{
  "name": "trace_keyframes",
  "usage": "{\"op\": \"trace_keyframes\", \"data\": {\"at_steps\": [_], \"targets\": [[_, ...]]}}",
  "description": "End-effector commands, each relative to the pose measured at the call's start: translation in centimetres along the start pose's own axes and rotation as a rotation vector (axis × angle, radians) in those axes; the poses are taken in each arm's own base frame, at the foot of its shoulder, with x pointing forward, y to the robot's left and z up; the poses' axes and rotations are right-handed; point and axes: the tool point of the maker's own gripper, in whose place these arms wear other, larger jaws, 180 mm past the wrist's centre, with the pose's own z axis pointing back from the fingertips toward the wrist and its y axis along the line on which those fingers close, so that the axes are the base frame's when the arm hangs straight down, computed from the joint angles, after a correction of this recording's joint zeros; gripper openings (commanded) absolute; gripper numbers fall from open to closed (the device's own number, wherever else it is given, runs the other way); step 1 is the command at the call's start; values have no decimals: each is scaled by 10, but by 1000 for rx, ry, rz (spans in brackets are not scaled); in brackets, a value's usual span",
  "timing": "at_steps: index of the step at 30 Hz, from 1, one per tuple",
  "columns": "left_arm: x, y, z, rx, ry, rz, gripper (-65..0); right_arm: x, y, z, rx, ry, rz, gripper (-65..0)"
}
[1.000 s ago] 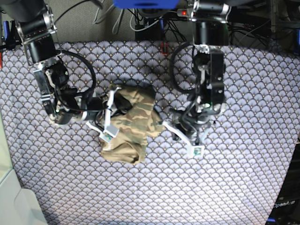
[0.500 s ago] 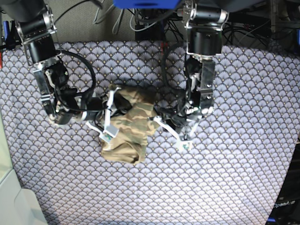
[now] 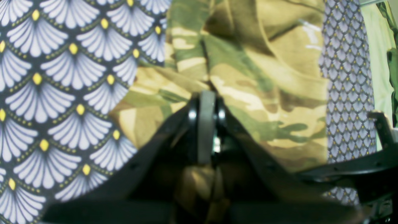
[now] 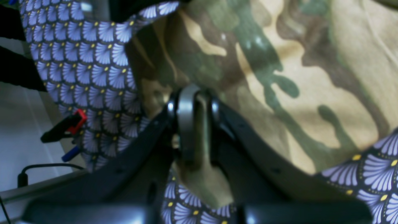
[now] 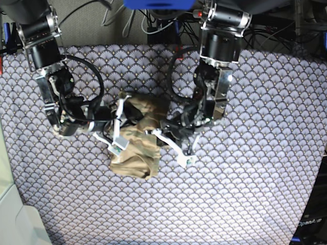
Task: Fold the T-shirt properly
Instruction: 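Lower the left gripper onto the bundle edge beside the right gripper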
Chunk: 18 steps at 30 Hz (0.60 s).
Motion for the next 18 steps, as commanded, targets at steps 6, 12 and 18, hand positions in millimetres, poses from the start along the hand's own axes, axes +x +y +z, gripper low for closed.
{"op": "trace_keyframes", "data": {"at_steps": [6, 12, 18], "targets": [[12, -11, -1, -30, -34, 3, -644, 16, -5, 8, -11, -38, 26, -592], [42, -15, 27, -34, -154, -50, -644, 16, -5, 8, -11, -38, 26, -592], [51, 27, 35, 146, -177, 57, -644, 16, -5, 7, -9, -38, 25, -592]]}}
